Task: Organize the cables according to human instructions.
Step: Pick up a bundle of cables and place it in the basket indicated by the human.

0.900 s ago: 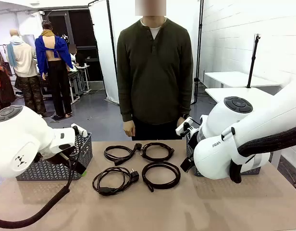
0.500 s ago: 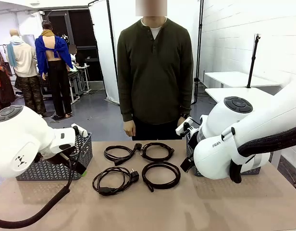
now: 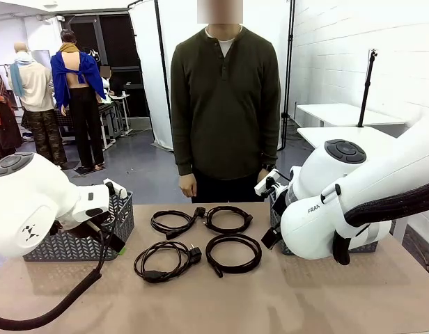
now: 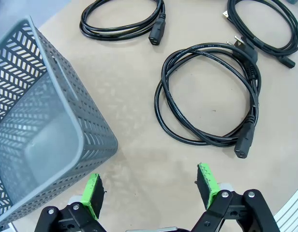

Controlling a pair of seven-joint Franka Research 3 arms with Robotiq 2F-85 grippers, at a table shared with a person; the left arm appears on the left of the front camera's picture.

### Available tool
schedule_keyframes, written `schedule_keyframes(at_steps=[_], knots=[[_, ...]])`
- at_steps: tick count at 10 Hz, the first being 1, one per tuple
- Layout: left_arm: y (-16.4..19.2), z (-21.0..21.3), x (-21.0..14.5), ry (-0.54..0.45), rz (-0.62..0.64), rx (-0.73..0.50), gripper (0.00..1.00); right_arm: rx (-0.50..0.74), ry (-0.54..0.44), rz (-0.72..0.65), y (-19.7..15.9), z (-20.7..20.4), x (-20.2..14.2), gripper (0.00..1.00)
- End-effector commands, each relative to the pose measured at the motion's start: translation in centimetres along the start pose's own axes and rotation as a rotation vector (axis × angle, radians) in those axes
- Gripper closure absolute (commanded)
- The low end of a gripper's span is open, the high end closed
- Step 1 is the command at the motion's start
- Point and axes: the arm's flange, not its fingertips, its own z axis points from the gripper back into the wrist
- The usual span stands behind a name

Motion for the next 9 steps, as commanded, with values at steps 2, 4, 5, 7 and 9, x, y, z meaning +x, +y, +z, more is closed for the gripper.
schedule_keyframes(at_steps=[2, 4, 5, 7, 9], knots=[[0.11, 0.00, -0.03, 0.000, 0.002, 0.001, 0.00, 0.000, 0.000, -0.001, -0.01, 0.00, 0.00, 0.00], [0.11, 0.00, -0.03, 0.000, 0.002, 0.001, 0.00, 0.000, 0.000, -0.001, -0.01, 0.00, 0.00, 0.00], [0.11, 0.00, -0.03, 0.000, 0.002, 0.001, 0.00, 0.000, 0.000, -0.001, -0.01, 0.00, 0.00, 0.00], [0.11, 0.00, -0.03, 0.000, 0.002, 0.001, 0.00, 0.000, 0.000, -0.001, -0.01, 0.00, 0.00, 0.00], [0.02, 0.00, 0.00, 0.000, 0.000, 0.000, 0.00, 0.000, 0.000, 0.000, 0.00, 0.00, 0.00, 0.00]])
